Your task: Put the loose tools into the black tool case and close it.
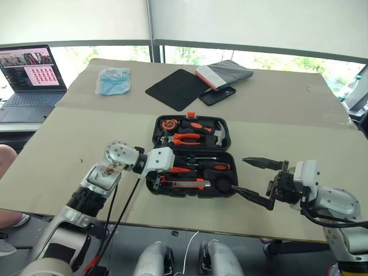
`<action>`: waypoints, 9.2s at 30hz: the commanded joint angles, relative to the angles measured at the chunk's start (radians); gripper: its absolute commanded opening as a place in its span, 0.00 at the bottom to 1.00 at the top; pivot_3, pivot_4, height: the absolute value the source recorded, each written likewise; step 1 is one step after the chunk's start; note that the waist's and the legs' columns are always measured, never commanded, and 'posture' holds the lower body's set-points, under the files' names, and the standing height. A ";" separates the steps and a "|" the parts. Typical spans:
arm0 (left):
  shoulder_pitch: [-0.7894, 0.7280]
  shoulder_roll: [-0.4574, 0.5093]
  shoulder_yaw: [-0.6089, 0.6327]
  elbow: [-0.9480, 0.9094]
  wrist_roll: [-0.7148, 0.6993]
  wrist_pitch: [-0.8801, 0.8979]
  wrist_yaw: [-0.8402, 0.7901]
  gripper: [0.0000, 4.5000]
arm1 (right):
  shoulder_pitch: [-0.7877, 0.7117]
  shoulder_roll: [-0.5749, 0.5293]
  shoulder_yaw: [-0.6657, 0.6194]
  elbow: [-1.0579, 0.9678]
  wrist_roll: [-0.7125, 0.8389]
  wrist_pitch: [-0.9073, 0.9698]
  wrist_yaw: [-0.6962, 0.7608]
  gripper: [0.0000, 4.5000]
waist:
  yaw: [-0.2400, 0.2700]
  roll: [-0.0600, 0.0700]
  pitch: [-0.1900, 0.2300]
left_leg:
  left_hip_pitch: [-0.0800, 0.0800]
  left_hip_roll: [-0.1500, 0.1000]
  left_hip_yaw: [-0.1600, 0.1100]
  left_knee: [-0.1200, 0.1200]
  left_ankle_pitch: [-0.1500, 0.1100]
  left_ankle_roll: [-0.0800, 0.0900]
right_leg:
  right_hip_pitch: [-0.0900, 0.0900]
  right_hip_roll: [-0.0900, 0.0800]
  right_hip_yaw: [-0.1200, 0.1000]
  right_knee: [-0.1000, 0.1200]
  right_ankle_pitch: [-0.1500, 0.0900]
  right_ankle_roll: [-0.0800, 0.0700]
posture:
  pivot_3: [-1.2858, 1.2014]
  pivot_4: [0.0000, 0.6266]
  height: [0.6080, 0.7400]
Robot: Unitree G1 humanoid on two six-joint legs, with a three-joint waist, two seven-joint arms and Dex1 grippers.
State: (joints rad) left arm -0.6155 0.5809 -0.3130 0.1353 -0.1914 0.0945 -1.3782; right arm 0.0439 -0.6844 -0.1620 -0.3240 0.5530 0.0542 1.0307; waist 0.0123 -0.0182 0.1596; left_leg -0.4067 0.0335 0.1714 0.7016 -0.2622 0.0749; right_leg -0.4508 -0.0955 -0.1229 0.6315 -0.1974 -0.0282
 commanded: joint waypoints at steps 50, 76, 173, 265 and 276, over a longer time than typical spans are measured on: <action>0.268 0.056 0.420 0.046 -0.308 -0.099 -0.009 0.90 | 0.562 0.161 -0.527 0.209 -0.136 -0.302 -0.119 1.00 | 0.009 0.013 -0.015 | 0.011 -0.003 -0.001 -0.003 -0.015 0.001 | 0.014 -0.013 -0.001 -0.005 -0.006 0.010 | 0.52 0.24 1.00; 0.320 -0.019 0.345 -0.235 -0.391 0.031 -0.017 1.00 | -0.061 -0.394 -0.045 0.403 -0.326 0.332 -0.066 0.84 | 0.000 0.013 -0.011 | 0.008 -0.003 -0.002 -0.004 -0.008 0.004 | 0.011 -0.012 -0.003 -0.005 -0.007 0.007 | 0.52 0.24 1.00; 0.196 -0.030 0.262 0.013 -0.020 0.291 0.495 0.00 | -0.385 0.043 0.261 0.385 -0.383 0.111 0.036 0.01 | -0.025 0.009 -0.005 | 0.008 -0.003 0.001 -0.005 -0.006 -0.002 | 0.009 -0.014 -0.003 -0.002 -0.003 0.008 | 0.52 0.24 1.00; 0.407 0.082 0.561 0.156 -0.147 -0.254 0.308 0.84 | 0.008 -0.234 0.187 0.470 -0.321 -0.586 -0.277 0.43 | -0.005 0.004 -0.002 | 0.007 -0.002 0.009 -0.007 -0.002 -0.007 | -0.001 -0.016 0.001 0.005 -0.003 0.003 | 0.52 0.24 1.00; 0.023 -0.013 0.336 0.412 -0.006 -0.105 0.331 0.02 | 0.170 -0.301 0.334 -0.029 -0.215 -0.072 -0.106 0.00 | -0.008 0.002 -0.002 | 0.010 -0.001 0.002 -0.006 -0.006 0.000 | 0.010 -0.013 -0.003 -0.003 -0.001 0.005 | 0.52 0.24 1.00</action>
State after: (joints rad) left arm -0.5576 0.5698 0.0385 0.5054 -0.2173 -0.0336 -1.0407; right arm 0.2360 -0.9960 0.1550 -0.3232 0.3658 -0.0551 0.9140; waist 0.0045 -0.0165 0.1577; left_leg -0.3969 0.0321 0.1733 0.6964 -0.2678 0.0750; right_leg -0.4408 -0.1083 -0.1262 0.6285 -0.1988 -0.0228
